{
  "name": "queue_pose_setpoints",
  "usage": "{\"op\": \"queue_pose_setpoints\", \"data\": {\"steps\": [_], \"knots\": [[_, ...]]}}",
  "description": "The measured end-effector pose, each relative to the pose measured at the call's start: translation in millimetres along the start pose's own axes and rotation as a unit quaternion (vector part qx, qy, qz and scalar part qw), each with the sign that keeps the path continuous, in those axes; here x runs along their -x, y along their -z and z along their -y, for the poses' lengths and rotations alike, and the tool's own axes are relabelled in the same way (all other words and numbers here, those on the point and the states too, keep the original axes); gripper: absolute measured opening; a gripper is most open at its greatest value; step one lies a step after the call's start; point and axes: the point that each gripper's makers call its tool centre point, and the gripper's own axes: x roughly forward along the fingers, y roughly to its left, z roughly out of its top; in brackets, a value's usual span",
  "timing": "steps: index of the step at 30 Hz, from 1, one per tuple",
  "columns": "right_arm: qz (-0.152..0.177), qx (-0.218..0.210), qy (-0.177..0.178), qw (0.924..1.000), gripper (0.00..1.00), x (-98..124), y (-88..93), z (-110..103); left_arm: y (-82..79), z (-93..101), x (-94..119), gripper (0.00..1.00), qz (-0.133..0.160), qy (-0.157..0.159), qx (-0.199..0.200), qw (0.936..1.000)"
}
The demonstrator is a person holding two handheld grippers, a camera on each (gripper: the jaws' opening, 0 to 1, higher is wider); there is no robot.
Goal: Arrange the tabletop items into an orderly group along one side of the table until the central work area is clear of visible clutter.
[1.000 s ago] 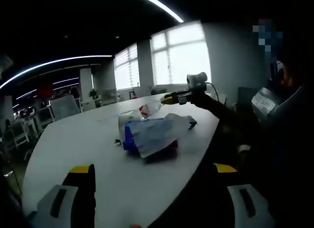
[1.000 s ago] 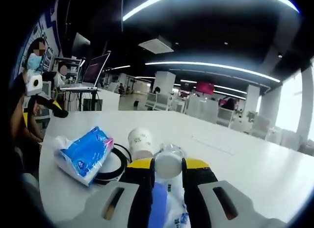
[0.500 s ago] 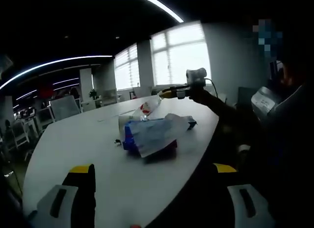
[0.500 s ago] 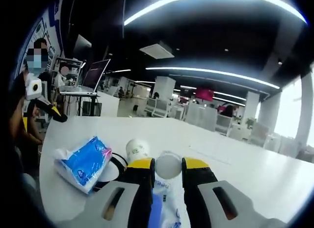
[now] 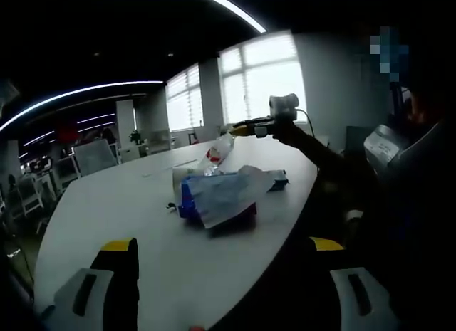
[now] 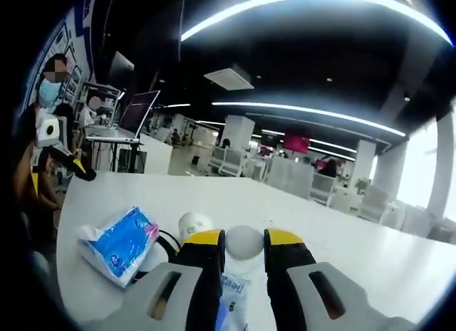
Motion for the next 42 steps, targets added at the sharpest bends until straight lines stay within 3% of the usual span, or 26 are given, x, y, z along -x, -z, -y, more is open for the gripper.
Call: {"op": "queue_pose_setpoints", "data": {"steps": [11, 20, 42], "knots": [[0.005, 0.013, 0.004, 0.9999, 0.19, -0.2, -11.3, 8.9, -0.1, 3.4, -3.7, 0.97, 0.000, 0.003, 0.000, 1.0000], [-0.007, 0.030, -0.007, 0.9995, 0.19, -12.3, -16.8, 10.2, -0.3, 4.3, -2.3, 0.96, 0.001, 0.003, 0.000, 1.0000], [-0.019, 0.022, -0.024, 0.9993, 0.19, -47.8, -26.4, 17.4, 3.0, 4.1, 2.0, 0.96, 0.002, -0.001, 0.004, 1.0000]]}}
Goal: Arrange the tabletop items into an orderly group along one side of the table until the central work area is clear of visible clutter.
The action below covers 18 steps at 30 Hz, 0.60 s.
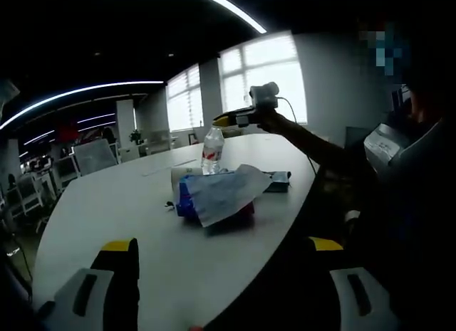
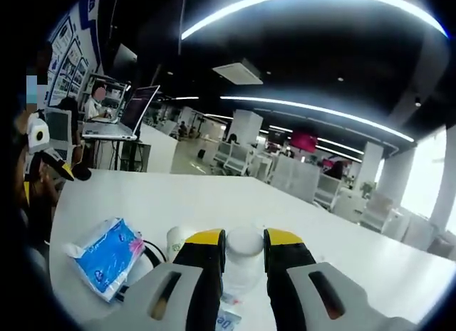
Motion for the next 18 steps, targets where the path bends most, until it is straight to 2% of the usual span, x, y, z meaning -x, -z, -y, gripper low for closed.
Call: {"op": "queue_pose_setpoints", "data": {"steps": [18], "knots": [[-0.012, -0.023, -0.007, 0.9996, 0.19, -25.7, 1.1, 14.0, 3.0, -1.3, 0.0, 0.96, -0.002, 0.000, 0.004, 1.0000]]}}
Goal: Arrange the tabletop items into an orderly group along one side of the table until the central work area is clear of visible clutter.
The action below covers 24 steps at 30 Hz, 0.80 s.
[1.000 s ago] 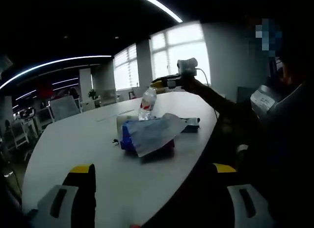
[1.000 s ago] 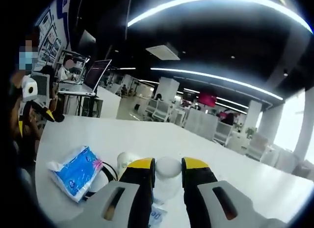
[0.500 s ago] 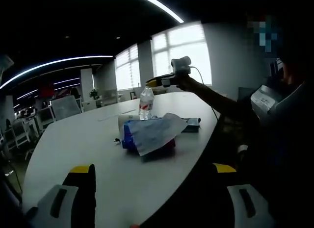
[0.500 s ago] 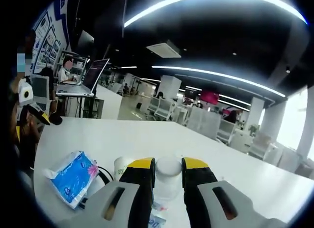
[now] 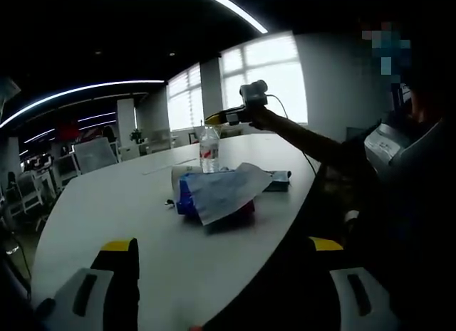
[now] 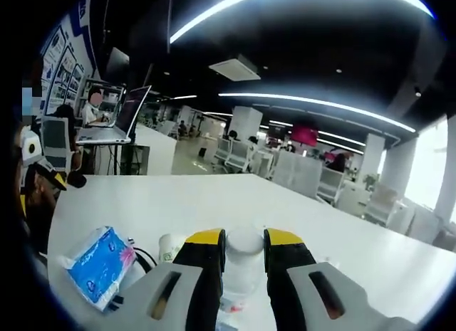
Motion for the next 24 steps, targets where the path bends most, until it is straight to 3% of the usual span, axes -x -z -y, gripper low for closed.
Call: {"op": "queue_pose_setpoints", "data": {"steps": [14, 24], "knots": [[0.000, -0.033, -0.002, 0.9995, 0.19, -16.7, 2.5, 11.3, -1.1, -3.4, 1.0, 0.96, -0.001, -0.005, -0.001, 1.0000], [-0.005, -0.019, -0.001, 0.9998, 0.19, -13.7, 3.1, 7.1, -1.5, 1.6, -2.2, 0.96, -0.002, 0.000, -0.001, 1.0000]]}}
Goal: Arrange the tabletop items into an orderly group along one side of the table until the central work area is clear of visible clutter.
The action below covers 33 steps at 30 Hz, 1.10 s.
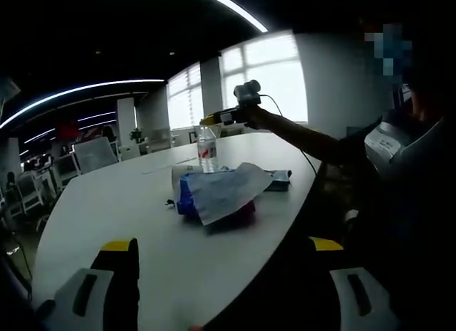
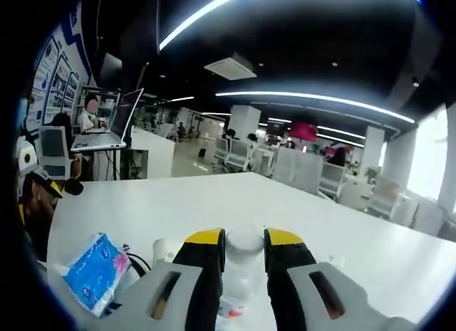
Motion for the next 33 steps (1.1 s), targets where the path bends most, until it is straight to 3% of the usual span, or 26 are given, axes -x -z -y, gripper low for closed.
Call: {"op": "queue_pose_setpoints", "data": {"steps": [10, 13, 17, 25, 33], "knots": [[-0.001, 0.018, 0.006, 0.9998, 0.20, 0.0, 0.9, -0.9, 0.9, 3.4, 0.0, 0.96, 0.000, 0.000, 0.001, 1.0000], [0.008, 0.027, 0.010, 0.9996, 0.25, 0.1, 2.1, -4.1, 0.7, 4.2, 0.8, 0.96, 0.002, 0.000, 0.000, 1.0000], [0.032, 0.041, 0.052, 0.9973, 0.26, 5.7, -3.5, 3.5, 1.7, 5.2, 0.3, 0.96, 0.001, -0.001, 0.002, 1.0000], [0.054, 0.022, 0.065, 0.9962, 0.26, 12.7, -10.9, -3.6, 4.0, 5.3, 0.5, 0.96, 0.003, 0.004, 0.004, 1.0000], [0.039, -0.006, 0.073, 0.9966, 0.26, 3.4, 8.0, -3.6, 6.9, 6.9, 2.4, 0.96, 0.004, 0.007, 0.005, 1.0000]]}}
